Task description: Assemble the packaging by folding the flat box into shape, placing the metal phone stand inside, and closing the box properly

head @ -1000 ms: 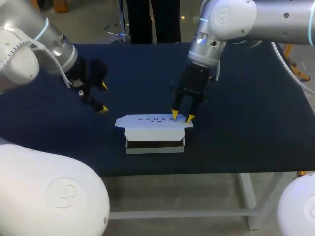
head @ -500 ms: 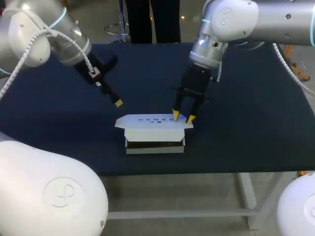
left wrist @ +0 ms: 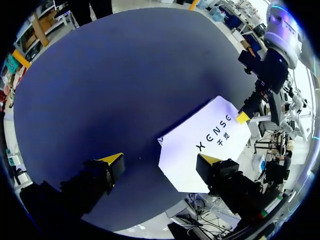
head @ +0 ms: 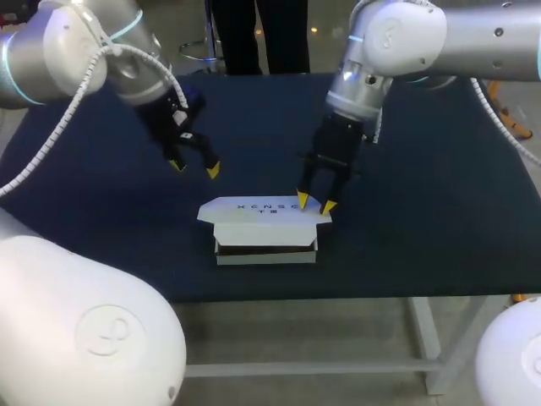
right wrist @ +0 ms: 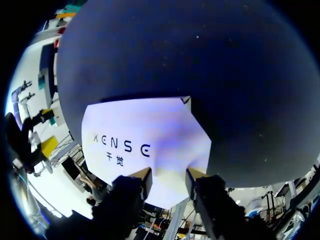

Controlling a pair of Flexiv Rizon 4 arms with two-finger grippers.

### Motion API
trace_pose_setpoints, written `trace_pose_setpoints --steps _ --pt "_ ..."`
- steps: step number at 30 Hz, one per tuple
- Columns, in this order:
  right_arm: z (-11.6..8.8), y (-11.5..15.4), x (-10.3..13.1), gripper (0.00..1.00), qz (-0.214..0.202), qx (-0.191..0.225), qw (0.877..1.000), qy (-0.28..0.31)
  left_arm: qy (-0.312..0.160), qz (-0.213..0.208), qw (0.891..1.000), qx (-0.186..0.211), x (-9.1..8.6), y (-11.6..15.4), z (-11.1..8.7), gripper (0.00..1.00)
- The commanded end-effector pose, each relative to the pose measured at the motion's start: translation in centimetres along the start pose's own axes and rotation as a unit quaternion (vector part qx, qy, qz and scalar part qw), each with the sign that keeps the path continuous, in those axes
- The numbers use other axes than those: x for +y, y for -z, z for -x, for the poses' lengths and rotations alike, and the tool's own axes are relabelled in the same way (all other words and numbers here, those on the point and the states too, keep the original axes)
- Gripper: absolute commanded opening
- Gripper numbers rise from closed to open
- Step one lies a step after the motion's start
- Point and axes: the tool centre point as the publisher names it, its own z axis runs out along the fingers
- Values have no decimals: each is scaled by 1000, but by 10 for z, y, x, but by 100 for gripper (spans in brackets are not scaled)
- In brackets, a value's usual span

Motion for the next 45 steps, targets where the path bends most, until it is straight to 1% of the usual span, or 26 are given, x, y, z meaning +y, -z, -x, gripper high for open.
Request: trace_pose_setpoints --steps 1,3,4,5,7,8,9,10,11,12,23,24,26,27,29,30,31,32,33,35,37,38,40,41,45 --pt "0 -2 -2 48 4 2 1000 1 146 68 987 -22 -6 3 -7 100" --pt "0 -2 -3 48 5 4 1000 1 166 85 983 -4 -8 -1 -10 100" --pt "1 -3 -3 48 5 5 1000 0 202 102 974 5 -10 -5 -14 100" --pt "2 -3 -3 48 5 6 1000 0 216 106 971 7 -11 -7 -16 100" --pt "3 -4 -3 48 5 6 1000 -1 251 136 958 30 -11 -12 -20 100" --pt "3 -4 -3 48 5 6 1000 -2 257 139 956 37 -9 -14 -21 100" --pt "3 -4 -3 48 5 6 1000 -2 267 149 951 49 -8 -15 -22 100" --pt "3 -4 -3 48 5 6 1000 -2 292 146 944 52 -6 -15 -22 100" --pt "4 -5 -2 48 5 6 1000 -2 316 134 938 39 -4 -16 -23 100" --pt "4 -5 -2 48 5 7 1000 -2 348 120 929 19 -2 -16 -23 100" --pt "4 -7 0 47 5 13 1000 1 348 120 929 19 -2 -16 -23 100" --pt "4 -7 0 47 4 15 1000 0 343 127 930 28 -5 -15 -25 100" --pt "4 -8 0 47 4 18 1000 0 361 128 923 28 -6 -18 -31 100" --pt "5 -8 0 47 5 19 1000 0 346 131 929 29 -4 -20 -34 100" --pt "6 -8 0 47 5 22 1000 -1 346 131 928 33 -1 -25 -39 100" --pt "6 -8 0 47 5 22 1000 -1 341 127 931 29 2 -27 -43 98" --pt "6 -8 0 47 5 23 1000 -1 339 127 932 26 5 -29 -45 79" --pt "6 -8 1 47 5 23 1000 -1 338 123 933 20 8 -31 -49 71" --pt "7 -8 1 47 5 23 1000 -1 335 123 934 19 11 -32 -52 66" --pt "7 -7 1 47 6 24 1000 -2 334 114 936 17 18 -34 -56 67" --pt "8 -7 2 47 7 25 1000 -2 337 103 936 17 24 -36 -59 65" --pt "8 -7 2 47 7 25 1000 -3 332 98 938 14 27 -36 -61 64" --pt "9 -7 2 46 8 26 1000 -3 340 93 936 8 31 -39 -64 65" --pt "9 -8 2 47 8 26 1000 -4 339 92 936 6 32 -40 -65 65" --pt "9 -8 2 46 8 27 1000 -5 346 85 934 4 37 -41 -66 64"
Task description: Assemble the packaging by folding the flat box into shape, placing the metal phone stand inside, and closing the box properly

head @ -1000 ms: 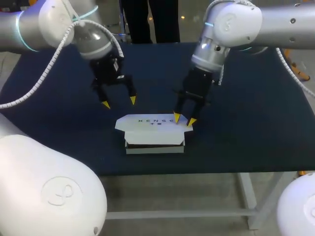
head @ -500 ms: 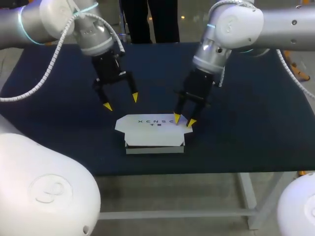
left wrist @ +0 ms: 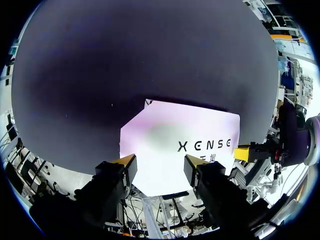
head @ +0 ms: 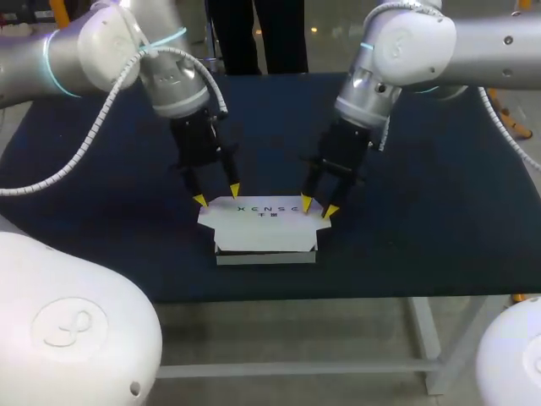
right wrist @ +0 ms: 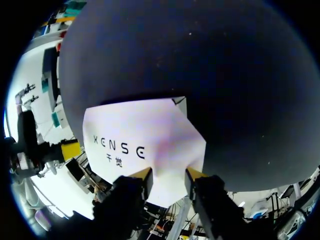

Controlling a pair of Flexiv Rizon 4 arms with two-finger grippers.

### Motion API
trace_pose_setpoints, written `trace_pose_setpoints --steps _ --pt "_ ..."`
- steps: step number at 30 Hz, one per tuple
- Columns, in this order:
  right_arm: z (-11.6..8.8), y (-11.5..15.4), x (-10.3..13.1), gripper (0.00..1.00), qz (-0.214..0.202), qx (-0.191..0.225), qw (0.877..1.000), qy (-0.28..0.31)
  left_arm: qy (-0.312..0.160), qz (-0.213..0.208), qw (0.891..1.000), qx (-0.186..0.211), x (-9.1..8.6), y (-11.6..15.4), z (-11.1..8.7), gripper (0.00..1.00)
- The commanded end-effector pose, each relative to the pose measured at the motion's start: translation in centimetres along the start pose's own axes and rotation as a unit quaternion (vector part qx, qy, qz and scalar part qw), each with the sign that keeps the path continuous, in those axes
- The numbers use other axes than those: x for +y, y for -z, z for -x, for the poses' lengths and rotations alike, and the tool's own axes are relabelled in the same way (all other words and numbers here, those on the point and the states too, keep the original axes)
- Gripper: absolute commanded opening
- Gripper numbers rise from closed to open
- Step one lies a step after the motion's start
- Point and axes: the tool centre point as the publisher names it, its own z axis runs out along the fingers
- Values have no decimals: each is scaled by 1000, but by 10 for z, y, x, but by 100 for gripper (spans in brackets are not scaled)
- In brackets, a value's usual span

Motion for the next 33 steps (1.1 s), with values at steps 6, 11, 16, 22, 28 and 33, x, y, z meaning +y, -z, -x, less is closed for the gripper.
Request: trace_pose_setpoints --steps 6,11,16,22,28,33 --pt "2 -1 -1 46 3 0 1000 -2 3 -41 999 -1 19 -7 7 57" --pt "3 -4 -1 46 6 1 1000 -2 -4 -60 998 -12 26 -17 8 59" --pt "3 -7 -2 46 11 3 1000 -2 -4 -70 997 -11 28 -24 10 55" --pt "2 -10 -4 46 20 5 1000 -2 -9 -84 996 -10 31 -31 14 51" --pt "3 -12 -5 47 31 10 999 -3 -14 -101 995 -7 32 -37 17 50" --pt "3 -14 -6 47 41 12 999 -4 -13 -108 994 -6 30 -39 17 51"
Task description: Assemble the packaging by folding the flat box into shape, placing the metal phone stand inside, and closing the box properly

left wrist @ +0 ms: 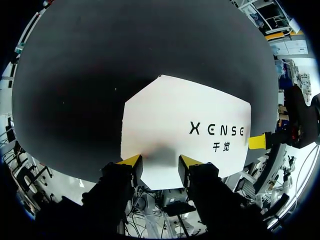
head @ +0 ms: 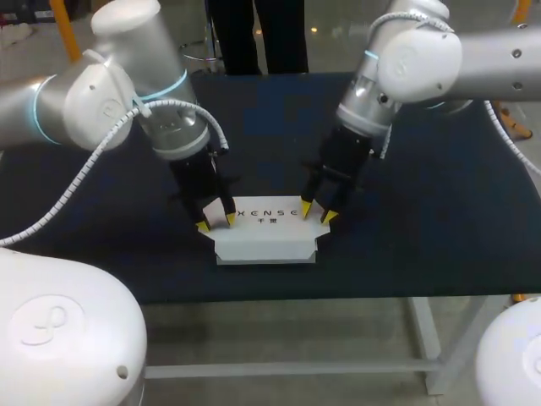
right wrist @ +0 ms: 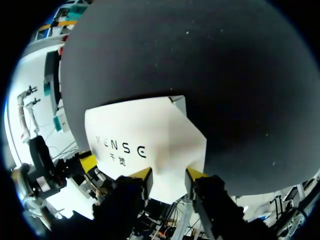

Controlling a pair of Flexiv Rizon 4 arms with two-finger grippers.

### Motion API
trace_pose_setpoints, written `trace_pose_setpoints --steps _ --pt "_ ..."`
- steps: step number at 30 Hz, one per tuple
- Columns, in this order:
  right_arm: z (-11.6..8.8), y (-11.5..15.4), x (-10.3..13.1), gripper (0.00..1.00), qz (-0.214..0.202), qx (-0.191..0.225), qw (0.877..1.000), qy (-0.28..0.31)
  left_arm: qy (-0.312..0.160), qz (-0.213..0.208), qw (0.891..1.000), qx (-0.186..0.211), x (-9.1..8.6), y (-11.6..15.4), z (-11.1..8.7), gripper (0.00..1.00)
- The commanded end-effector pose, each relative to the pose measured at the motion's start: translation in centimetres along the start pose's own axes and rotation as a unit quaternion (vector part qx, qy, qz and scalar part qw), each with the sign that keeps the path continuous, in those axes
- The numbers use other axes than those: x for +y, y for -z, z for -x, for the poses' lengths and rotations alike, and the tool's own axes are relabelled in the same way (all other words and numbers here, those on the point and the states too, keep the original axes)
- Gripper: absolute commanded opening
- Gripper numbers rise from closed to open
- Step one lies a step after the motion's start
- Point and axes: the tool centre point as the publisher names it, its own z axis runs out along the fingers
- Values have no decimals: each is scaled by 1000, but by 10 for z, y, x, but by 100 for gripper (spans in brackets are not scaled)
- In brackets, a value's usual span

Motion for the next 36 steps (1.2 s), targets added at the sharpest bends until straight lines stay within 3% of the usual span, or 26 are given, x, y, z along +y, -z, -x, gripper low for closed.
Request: trace_pose_setpoints --steps 1,5,19,25,36 --pt "2 -3 -6 47 12 2 1000 -1 1 -19 1000 0 3 -2 2 52" --pt "3 -5 -6 47 21 4 1000 0 2 -19 1000 1 0 -3 2 55" --pt "7 -11 -9 47 89 11 996 13 9 -26 1000 -2 -7 -10 -1 49" --pt "8 -14 -8 47 111 13 994 17 9 -32 999 4 -11 -12 -1 55" --pt "12 -16 -4 48 127 24 992 15 8 -50 999 15 -18 -13 1 56"
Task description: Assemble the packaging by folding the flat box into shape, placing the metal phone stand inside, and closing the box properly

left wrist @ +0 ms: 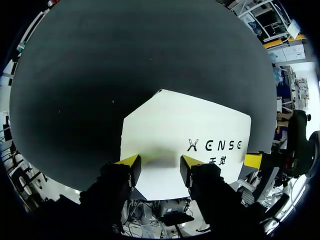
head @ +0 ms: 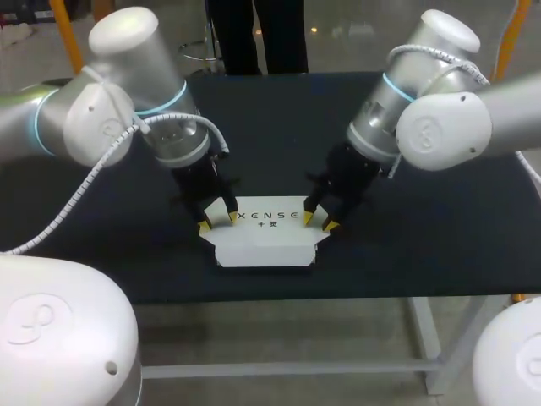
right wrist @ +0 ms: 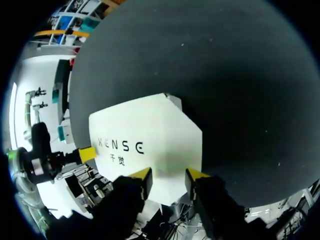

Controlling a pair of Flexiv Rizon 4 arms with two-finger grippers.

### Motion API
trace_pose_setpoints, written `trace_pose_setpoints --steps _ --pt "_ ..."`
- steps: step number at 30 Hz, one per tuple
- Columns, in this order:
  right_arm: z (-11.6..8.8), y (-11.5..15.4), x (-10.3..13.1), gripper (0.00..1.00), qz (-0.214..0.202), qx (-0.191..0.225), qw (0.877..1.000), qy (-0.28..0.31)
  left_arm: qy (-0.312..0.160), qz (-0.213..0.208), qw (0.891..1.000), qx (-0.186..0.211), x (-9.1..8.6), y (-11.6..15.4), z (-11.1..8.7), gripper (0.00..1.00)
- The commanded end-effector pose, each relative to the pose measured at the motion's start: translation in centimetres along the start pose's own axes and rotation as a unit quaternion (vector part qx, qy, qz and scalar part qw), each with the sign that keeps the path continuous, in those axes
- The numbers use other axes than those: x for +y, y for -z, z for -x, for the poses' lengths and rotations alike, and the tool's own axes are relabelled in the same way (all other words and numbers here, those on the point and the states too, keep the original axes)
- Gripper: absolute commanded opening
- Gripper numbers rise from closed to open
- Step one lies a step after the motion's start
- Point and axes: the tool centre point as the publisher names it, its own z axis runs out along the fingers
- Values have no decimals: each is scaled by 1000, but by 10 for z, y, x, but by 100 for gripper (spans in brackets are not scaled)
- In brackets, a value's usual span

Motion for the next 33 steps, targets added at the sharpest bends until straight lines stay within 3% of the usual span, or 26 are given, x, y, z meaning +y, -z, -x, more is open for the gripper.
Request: trace_pose_setpoints --steps 1,9,13,18,20,22,24,33 --pt "3 -2 -2 48 9 3 1000 0 -1 -7 1000 7 0 -2 4 57" --pt "5 -5 2 49 13 8 1000 -5 0 -11 1000 23 -6 -5 8 55" --pt "5 -5 3 50 16 12 1000 -6 4 -18 999 26 -7 -7 9 62" --pt "4 -6 5 49 18 15 1000 -7 9 -20 999 27 -8 -8 8 58" --pt "3 -5 6 50 18 19 1000 -7 13 -21 999 28 -8 -9 7 65" --pt "2 -3 7 61 15 26 1000 -6 18 -21 999 30 -10 -10 6 68" --pt "2 -3 7 65 15 26 1000 -6 18 -21 999 30 -10 -10 6 71" --pt "2 -3 7 65 15 26 1000 -6 18 -21 999 30 -10 -10 6 72"
